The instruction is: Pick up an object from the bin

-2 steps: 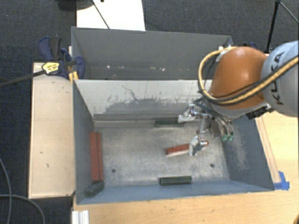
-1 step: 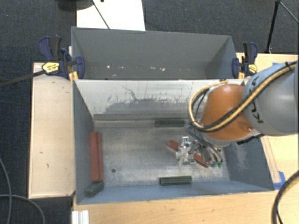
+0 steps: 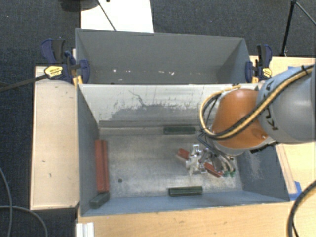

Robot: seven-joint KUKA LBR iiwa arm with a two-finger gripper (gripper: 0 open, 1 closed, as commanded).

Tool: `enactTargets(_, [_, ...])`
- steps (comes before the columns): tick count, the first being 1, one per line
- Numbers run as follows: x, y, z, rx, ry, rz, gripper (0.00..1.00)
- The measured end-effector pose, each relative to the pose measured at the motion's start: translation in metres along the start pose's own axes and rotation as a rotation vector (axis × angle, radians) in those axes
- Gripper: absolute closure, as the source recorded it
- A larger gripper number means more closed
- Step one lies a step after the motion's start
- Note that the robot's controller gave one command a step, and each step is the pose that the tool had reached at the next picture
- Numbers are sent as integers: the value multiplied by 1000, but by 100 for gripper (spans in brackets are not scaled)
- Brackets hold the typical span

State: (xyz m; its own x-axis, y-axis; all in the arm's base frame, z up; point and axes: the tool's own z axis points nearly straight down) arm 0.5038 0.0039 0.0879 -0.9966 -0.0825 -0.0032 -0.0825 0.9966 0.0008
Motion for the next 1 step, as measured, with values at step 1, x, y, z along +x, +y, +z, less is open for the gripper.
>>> enactTargets(1, [-2,-5,-34,0,3,18,100])
